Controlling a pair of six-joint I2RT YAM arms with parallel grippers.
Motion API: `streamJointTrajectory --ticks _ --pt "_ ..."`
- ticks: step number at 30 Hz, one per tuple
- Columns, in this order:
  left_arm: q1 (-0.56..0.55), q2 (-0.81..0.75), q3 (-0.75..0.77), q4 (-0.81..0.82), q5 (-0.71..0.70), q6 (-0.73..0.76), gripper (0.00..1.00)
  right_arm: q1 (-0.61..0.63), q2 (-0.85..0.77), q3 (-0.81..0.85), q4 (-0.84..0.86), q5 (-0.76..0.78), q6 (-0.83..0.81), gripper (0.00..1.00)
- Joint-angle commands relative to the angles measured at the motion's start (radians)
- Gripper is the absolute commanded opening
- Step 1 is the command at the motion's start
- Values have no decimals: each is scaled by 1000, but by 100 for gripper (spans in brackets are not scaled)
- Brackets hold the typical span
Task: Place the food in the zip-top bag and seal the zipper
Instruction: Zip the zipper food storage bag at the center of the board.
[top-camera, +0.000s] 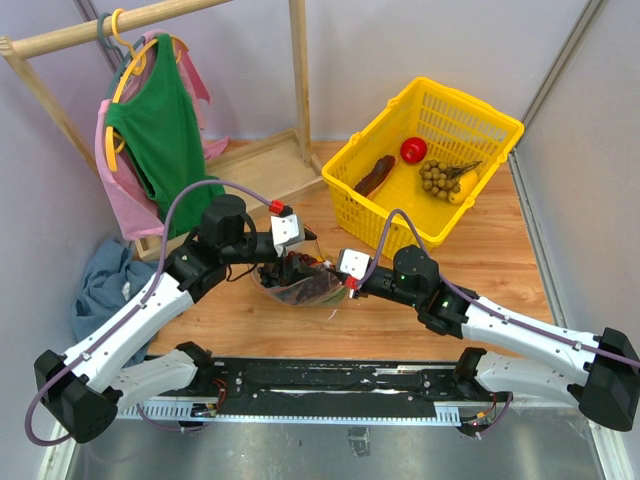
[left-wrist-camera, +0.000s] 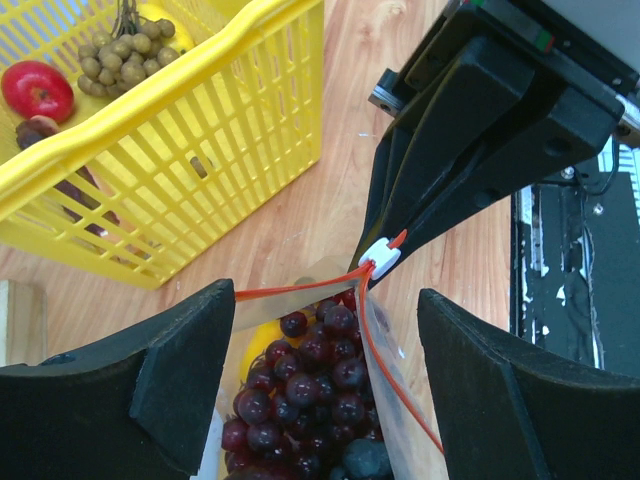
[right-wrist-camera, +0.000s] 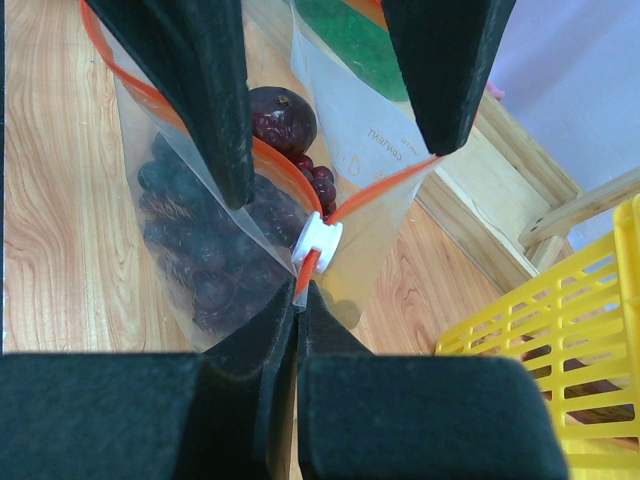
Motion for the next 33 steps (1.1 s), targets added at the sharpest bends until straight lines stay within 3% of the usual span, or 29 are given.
streamJointTrajectory --ticks 1,10,23,31,33 --pt "-5 23 -1 71 63 52 74 -11 -1 26 30 -17 0 1" --pt "-7 9 -44 91 63 73 74 -11 -3 40 10 -32 -7 1" --pt "-26 -45 -107 69 -8 83 45 -11 -2 50 -2 -15 -5 1" --pt "-33 -70 -119 70 -8 74 21 -12 1 55 -3 -26 1 1" --pt "-33 -76 -127 88 -8 57 23 -12 1 56 -6 -42 0 1"
